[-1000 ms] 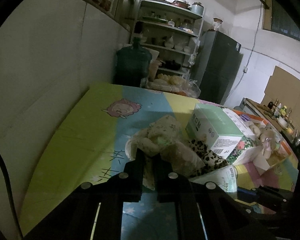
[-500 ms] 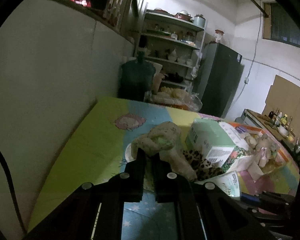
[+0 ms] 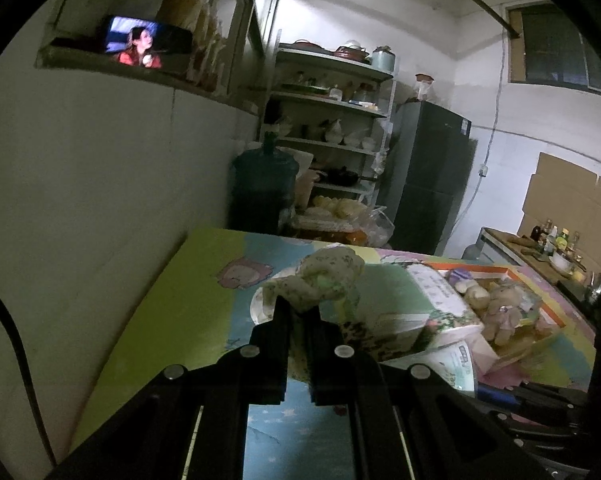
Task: Organize soft objects
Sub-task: 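Lift and carry the plush and tissue packet over the tray with both grippers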
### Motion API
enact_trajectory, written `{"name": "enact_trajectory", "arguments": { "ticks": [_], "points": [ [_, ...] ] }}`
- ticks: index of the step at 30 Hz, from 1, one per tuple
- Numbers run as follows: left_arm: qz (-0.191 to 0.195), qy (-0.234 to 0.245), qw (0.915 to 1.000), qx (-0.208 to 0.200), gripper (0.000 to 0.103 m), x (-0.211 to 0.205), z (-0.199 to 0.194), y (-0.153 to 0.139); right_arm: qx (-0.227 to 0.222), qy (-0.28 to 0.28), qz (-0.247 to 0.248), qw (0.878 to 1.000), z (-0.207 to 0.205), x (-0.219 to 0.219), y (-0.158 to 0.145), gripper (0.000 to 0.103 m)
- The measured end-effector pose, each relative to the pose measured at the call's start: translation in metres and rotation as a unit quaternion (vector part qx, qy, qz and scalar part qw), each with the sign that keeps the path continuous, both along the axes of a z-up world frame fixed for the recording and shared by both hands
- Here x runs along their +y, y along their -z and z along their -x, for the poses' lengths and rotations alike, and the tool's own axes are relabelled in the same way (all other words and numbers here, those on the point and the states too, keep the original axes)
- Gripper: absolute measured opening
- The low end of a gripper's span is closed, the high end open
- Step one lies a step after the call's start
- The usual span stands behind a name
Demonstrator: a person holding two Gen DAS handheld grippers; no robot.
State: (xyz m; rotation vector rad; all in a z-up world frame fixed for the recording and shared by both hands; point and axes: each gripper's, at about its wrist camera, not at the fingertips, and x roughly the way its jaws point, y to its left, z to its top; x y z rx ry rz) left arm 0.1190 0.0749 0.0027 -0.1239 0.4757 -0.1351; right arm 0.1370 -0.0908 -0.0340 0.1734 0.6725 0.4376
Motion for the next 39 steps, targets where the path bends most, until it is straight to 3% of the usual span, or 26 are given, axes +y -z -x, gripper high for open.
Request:
{"name": "enact_trajectory", "arguments": {
  "ticks": [21, 39],
  "points": [
    [-0.009, 0.07, 0.9974, -0.016, 0.007, -0.087, -0.007, -0.022, -0.039, 0.082, -0.014, 0.996, 0.019, -0.084, -0.027, 0.024],
    [-0.027, 0.128, 0.9912, -0.014, 0.007, -0.173, -0.032, -0.031, -0.048, 0.149, -0.026, 0.987, 0.026, -0.165, -0.031, 0.024]
  ]
}}
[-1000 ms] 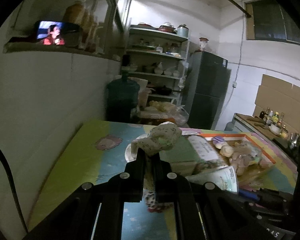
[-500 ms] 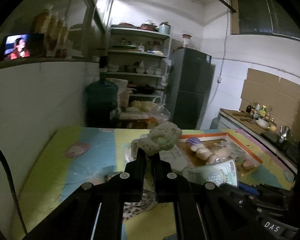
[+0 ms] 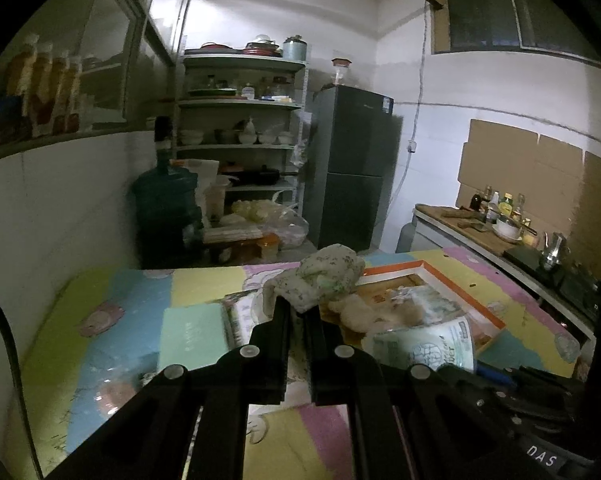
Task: Organize soft objects
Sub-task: 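Lift and carry the plush and tissue packet over the tray with both grippers, then lower the plush and tissue packet into the tray and open both grippers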
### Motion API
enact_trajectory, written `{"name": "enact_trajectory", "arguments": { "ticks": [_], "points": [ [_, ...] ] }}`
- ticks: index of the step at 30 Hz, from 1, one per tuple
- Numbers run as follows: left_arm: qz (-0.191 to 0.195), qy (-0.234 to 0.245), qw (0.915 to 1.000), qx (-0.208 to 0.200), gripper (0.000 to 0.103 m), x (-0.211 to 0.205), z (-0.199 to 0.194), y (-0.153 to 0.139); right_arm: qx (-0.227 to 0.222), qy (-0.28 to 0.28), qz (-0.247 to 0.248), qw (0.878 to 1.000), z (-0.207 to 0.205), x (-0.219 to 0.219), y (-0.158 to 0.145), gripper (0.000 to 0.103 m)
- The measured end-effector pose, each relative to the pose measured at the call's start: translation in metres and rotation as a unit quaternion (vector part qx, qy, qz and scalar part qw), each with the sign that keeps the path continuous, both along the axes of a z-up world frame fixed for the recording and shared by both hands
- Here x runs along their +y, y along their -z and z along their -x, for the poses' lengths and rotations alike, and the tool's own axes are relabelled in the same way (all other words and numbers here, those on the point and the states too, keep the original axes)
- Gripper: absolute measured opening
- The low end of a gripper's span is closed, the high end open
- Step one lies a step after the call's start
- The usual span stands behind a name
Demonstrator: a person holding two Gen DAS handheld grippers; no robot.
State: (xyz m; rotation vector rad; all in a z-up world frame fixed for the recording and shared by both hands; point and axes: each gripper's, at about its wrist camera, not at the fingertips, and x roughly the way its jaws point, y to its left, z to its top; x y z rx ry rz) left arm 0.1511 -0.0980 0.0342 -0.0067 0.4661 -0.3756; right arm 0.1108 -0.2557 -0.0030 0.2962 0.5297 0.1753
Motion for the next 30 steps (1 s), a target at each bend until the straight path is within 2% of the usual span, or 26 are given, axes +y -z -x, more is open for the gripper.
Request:
{"name": "enact_trajectory", "arguments": {
  "ticks": [30],
  "points": [
    [-0.034, 0.064, 0.9972, 0.019, 0.007, -0.125, -0.036, 0.01, -0.023, 0.089, -0.011, 0.996, 0.003, -0.112, -0.004, 0.024]
  ]
}}
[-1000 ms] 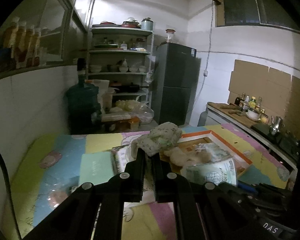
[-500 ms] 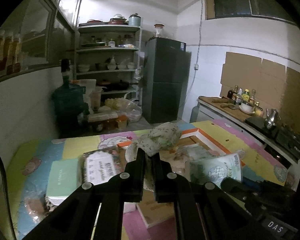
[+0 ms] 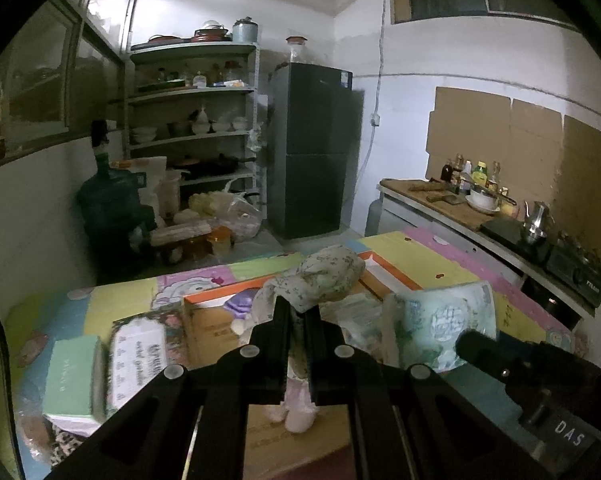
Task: Organize soft objects
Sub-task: 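Lower the plush and tissue packet into the tray and open both grippers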
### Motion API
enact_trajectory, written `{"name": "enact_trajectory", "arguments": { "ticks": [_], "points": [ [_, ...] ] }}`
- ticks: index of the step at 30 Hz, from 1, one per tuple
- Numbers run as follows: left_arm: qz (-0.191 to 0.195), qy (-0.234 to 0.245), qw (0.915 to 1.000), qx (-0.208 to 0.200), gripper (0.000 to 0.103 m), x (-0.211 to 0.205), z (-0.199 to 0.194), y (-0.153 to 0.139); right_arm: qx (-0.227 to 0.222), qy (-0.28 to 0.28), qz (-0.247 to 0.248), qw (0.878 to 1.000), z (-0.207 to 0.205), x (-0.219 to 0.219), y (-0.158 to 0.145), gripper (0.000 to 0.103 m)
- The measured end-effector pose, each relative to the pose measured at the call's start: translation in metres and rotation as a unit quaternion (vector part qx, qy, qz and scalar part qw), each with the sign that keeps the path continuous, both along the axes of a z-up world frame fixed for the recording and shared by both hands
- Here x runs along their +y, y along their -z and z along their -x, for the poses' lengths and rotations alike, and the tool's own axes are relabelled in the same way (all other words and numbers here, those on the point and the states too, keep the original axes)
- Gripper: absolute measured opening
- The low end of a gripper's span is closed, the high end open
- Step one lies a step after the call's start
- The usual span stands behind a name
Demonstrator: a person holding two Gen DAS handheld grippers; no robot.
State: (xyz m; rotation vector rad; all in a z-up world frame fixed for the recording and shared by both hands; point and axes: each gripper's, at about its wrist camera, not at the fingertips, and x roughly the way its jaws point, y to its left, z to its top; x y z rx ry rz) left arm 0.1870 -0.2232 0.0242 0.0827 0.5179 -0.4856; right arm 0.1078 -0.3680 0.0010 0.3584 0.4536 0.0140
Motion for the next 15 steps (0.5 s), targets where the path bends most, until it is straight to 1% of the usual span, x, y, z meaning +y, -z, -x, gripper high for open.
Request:
{"name": "enact_trajectory", "arguments": {
  "ticks": [8, 12, 15],
  "points": [
    [0.0, 0.004, 1.0, 0.006, 0.007, -0.025, -0.017, -0.002, -0.006, 0.024, 0.002, 1.0, -0.01, -0.031, -0.004, 0.024],
    [0.0, 0.005, 0.9999, 0.009, 0.007, -0.036, -0.027, -0.001, -0.002, 0.037, -0.003, 0.999, -0.022, -0.047, -0.001, 0.024],
    [0.001, 0.006, 0.9998, 0.019, 0.007, -0.044, -0.038, 0.002, 0.001, 0.045, 0.002, 0.999, -0.033, -0.056, 0.0, 0.024]
  ]
}}
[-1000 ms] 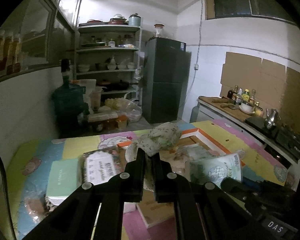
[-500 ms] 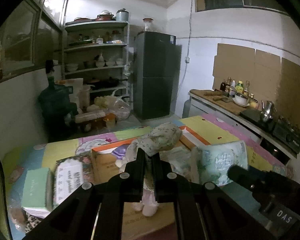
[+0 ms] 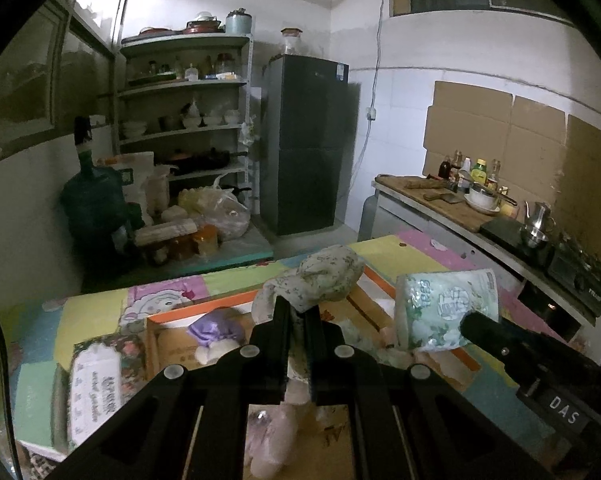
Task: Organize soft objects
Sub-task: 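Lower the plush and tissue packet into the tray and open both grippers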
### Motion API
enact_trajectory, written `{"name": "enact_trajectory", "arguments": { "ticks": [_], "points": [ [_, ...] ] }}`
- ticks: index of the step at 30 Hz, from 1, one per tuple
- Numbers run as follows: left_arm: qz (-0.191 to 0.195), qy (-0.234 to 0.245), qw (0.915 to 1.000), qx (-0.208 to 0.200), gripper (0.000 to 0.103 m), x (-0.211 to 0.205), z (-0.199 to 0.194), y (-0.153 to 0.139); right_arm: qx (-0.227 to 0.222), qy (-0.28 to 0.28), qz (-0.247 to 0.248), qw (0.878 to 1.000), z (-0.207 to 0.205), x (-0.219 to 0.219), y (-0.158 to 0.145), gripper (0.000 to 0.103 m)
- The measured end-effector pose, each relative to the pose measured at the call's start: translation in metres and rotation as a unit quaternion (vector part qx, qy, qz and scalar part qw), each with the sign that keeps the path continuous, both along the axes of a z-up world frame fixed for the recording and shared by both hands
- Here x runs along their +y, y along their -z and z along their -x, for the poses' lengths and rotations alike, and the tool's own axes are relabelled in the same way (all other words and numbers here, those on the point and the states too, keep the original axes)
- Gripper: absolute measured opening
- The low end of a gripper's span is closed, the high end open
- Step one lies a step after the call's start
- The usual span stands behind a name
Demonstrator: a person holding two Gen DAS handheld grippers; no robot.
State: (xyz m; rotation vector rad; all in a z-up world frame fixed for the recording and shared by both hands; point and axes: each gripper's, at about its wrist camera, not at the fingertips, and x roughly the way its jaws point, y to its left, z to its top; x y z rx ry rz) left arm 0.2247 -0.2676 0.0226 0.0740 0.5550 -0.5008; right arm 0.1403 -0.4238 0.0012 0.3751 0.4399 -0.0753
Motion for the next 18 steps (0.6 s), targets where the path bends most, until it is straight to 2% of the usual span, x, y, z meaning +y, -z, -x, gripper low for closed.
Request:
{"name": "enact_trajectory", "arguments": {
  "ticks": [10, 18],
  "points": [
    [-0.014, -0.002, 0.9989, 0.044, 0.007, -0.024, -0.039, 0.022, 0.026, 0.018, -0.007, 0.999, -0.042, -0.025, 0.007, 0.024],
    [-0.033, -0.007, 0.9971, 0.067, 0.007, -0.034, -0.059, 0.04, 0.061, 0.021, -0.009, 0.998, -0.075, -0.033, 0.025, 0.024]
  ]
}}
